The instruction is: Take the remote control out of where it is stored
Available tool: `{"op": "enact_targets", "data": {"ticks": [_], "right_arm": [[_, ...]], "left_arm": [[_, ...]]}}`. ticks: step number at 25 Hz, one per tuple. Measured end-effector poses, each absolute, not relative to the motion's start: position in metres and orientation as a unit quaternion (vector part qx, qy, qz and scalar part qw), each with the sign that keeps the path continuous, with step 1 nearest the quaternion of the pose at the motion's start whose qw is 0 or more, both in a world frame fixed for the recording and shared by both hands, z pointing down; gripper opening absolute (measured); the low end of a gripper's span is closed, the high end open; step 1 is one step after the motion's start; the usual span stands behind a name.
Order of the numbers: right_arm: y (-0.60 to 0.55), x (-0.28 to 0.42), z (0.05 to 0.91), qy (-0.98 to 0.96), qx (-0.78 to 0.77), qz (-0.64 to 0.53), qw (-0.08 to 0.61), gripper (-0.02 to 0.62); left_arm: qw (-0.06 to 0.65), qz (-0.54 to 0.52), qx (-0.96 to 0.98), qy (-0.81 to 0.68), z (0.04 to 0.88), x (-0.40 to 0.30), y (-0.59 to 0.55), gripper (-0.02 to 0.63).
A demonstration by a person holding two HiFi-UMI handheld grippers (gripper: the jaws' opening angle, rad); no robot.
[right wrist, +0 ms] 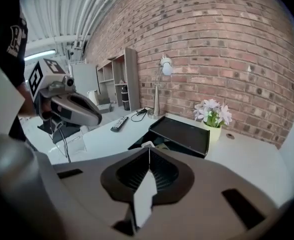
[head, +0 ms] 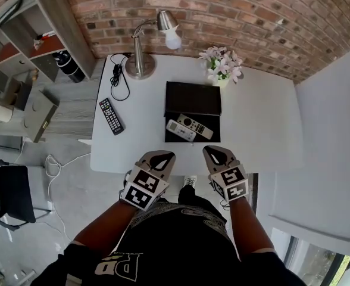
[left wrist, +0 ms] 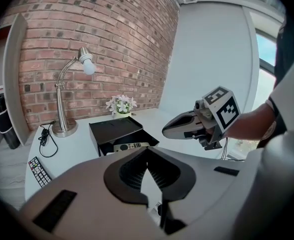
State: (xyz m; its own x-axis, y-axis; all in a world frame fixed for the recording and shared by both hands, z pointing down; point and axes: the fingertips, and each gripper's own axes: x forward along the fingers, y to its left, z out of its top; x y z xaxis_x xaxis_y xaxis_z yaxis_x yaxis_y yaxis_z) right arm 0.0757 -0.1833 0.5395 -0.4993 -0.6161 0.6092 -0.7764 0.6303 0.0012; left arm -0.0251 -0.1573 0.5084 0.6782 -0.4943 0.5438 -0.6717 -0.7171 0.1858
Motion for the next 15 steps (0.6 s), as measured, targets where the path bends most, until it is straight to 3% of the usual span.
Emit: {"op": "enact_targets", "data": {"ticks": [8,15], "right_arm": [[-0.223,0.089,0.588,-0.846,0.329,0.076,0.412,0.013],[-0.254,0.096,0.637,-0.825,0.256,0.067,0.500,0.143]], "left_arm": [[0.203,0.244,0.877,-0.362,0.525,-0.011,-0.193,0.006],[0.222,0.251,0.865,-0.374,0.536,-0.005,-0.202,0.006]]}}
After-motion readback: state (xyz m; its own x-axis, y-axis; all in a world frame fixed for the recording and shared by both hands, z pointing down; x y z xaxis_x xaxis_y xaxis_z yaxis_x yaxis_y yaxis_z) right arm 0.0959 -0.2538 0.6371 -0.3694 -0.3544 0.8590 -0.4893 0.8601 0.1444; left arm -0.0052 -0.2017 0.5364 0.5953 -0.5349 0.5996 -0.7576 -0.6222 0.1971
